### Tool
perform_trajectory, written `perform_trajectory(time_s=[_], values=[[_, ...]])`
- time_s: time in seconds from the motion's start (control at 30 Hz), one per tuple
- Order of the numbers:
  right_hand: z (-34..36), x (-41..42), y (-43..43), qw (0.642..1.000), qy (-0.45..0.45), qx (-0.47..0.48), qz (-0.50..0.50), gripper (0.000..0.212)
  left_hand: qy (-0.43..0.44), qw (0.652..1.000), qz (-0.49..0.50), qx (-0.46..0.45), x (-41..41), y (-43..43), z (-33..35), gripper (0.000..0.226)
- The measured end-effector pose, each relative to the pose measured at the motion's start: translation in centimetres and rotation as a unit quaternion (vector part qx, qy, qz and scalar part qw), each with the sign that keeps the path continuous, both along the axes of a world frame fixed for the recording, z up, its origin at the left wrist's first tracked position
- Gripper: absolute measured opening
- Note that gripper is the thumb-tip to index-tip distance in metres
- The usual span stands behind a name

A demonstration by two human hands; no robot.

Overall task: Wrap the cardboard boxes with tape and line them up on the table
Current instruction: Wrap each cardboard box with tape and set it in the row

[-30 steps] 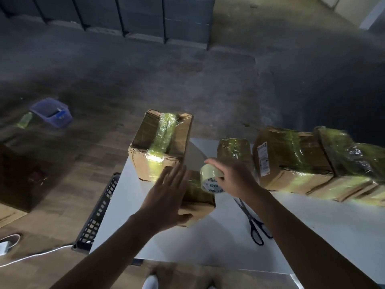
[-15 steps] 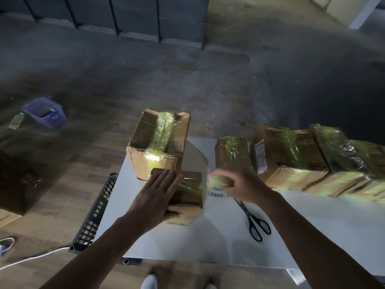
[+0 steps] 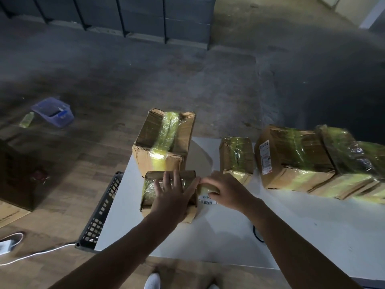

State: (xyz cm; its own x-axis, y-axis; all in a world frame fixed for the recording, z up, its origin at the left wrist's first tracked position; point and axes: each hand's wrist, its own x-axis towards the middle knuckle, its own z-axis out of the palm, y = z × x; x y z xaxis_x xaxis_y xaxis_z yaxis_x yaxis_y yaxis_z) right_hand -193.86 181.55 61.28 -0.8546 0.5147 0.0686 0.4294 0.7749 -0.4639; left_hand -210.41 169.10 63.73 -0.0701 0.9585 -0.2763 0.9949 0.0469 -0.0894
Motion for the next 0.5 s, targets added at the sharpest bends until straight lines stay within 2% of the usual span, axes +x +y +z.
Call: perform_trajectory(time_s=[0.1, 0.2, 0.4, 0.5], values=[[-0.7, 0.4, -0.4, 0.99, 0.067, -0.108, -0.057, 0.052, 0.01, 1.0, -0.017, 0.012, -1.2, 0.0, 0.0, 0.102], [-0.8, 0.3, -0.5, 0.98, 0.102, -0.146, -0.085, 0.056, -0.007, 0.999, -0.028, 0.019, -2.5, 0.1, 0.2, 0.096], [0.0, -0.2, 0.6, 0.992, 0.064, -0.086, -0.067, 0.052, 0.007, 0.997, -0.067, 0.04, -3.8, 0.3, -0.3, 0.091], [-1.2, 1.0, 0.8, 0.998, 0.007, -0.05, -0.049, 0.053, 0.008, 0.994, -0.094, 0.047, -4.1, -0.1, -0.8, 0.089]])
